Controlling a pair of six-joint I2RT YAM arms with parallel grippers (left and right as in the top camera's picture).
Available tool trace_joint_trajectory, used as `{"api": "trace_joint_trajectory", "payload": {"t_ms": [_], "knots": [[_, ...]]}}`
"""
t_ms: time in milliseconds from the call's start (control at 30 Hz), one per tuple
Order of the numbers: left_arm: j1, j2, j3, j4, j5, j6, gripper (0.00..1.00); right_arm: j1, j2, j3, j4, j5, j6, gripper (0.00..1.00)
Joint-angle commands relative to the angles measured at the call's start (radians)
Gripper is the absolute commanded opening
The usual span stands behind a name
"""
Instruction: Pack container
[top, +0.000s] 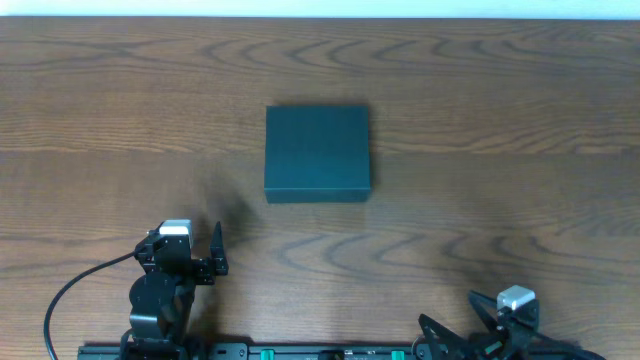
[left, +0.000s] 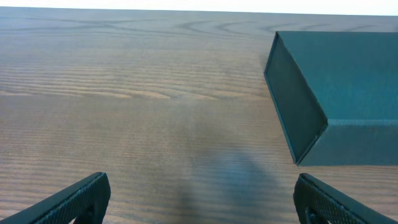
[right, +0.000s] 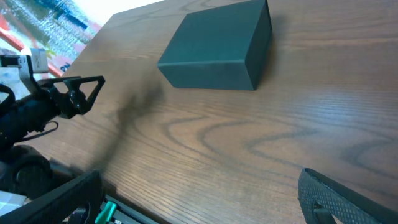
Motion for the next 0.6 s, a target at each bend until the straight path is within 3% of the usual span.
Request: {"api": "trace_joint_trajectory", "payload": {"t_ms": [0, 300, 367, 567], "knots": [[0.004, -0.009, -0.021, 0.003, -0.021, 0.014, 0.95, 0.01, -0.005, -0.005, 0.0, -0.007, 0.011, 0.99], [0.004, -0.009, -0.021, 0.003, -0.021, 0.014, 0.95, 0.01, -0.005, -0.005, -0.022, -0.002, 0.008, 0.99], [0.004, -0.009, -0.021, 0.003, -0.021, 0.014, 0.95, 0.01, -0.005, -0.006, -0.006, 0.095, -0.003, 0.99], [0.004, -0.009, -0.021, 0.003, -0.021, 0.014, 0.95, 0.008, -0.011, -0.098, 0.216, 0.283, 0.001, 0.99]]}}
